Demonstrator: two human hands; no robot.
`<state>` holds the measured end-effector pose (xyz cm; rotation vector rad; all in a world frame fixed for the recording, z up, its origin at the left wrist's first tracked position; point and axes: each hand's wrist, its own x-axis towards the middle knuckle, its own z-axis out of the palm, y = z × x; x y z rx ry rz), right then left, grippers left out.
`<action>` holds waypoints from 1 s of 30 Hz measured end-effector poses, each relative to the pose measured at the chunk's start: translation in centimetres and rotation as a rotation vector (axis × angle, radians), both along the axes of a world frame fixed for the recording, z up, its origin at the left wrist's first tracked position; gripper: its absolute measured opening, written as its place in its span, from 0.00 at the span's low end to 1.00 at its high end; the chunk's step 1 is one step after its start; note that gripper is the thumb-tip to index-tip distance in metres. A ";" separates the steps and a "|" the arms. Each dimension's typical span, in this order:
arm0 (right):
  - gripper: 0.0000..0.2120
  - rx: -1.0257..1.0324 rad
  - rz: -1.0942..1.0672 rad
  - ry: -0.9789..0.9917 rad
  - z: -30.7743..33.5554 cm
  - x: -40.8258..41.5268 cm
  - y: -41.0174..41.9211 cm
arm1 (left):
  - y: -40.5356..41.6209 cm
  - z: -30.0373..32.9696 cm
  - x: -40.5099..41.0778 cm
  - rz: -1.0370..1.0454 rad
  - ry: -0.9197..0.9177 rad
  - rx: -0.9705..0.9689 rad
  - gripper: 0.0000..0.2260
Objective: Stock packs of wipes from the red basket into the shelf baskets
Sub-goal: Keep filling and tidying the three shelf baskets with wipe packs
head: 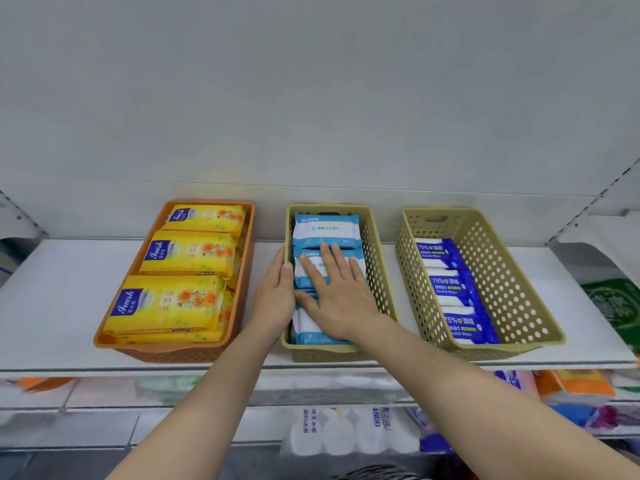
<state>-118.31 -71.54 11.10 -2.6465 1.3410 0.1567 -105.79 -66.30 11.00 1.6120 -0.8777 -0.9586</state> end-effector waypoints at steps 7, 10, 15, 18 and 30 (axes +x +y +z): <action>0.28 0.075 -0.137 -0.336 2.7 0.5 -3.1 | 0.2 0.5 -0.1 -0.030 -0.041 -0.046 0.16; 0.28 0.046 -0.160 -0.191 2.1 1.5 -5.3 | 0.1 0.5 -0.2 -0.036 -0.018 -0.044 0.16; 0.29 0.082 -0.130 -0.094 0.6 1.9 -6.6 | -0.2 -0.1 0.0 -0.032 -0.001 -0.041 0.17; 0.31 0.092 -0.153 -0.107 0.0 1.7 -6.5 | -0.3 -0.2 0.1 -0.029 -0.010 -0.036 0.17; 0.30 -0.023 -0.134 -0.065 0.3 2.0 -5.3 | -0.1 0.4 0.1 -0.057 -0.014 0.012 0.17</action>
